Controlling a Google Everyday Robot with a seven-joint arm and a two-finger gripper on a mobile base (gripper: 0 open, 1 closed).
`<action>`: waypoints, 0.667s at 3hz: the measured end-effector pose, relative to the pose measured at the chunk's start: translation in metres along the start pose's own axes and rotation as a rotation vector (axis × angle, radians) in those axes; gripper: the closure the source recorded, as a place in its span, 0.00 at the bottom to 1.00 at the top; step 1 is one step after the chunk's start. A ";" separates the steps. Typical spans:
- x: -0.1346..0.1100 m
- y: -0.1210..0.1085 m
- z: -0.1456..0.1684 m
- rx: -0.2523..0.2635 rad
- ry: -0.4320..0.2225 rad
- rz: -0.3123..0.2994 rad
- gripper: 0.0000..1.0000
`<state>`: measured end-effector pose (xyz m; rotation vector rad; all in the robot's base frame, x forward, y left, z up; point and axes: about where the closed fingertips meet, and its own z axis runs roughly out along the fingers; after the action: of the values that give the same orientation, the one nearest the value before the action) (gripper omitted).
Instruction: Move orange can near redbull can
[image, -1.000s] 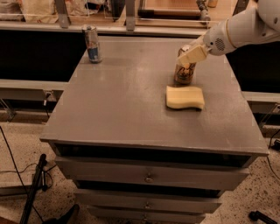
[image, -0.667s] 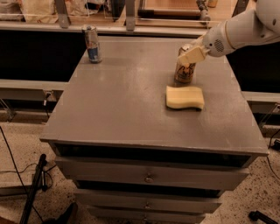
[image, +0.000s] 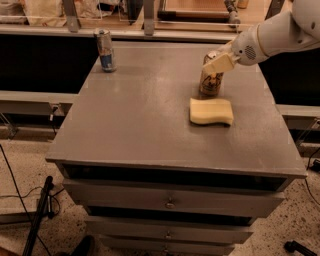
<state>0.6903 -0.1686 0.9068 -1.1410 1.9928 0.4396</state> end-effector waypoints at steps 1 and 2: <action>-0.001 0.000 0.000 0.000 0.000 0.000 1.00; -0.002 0.000 -0.001 0.000 0.000 0.000 1.00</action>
Offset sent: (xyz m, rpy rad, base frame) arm 0.0172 0.0241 0.0623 0.2502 -0.1635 0.0424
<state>0.6904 -0.1685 0.9092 -1.1411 1.9926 0.4400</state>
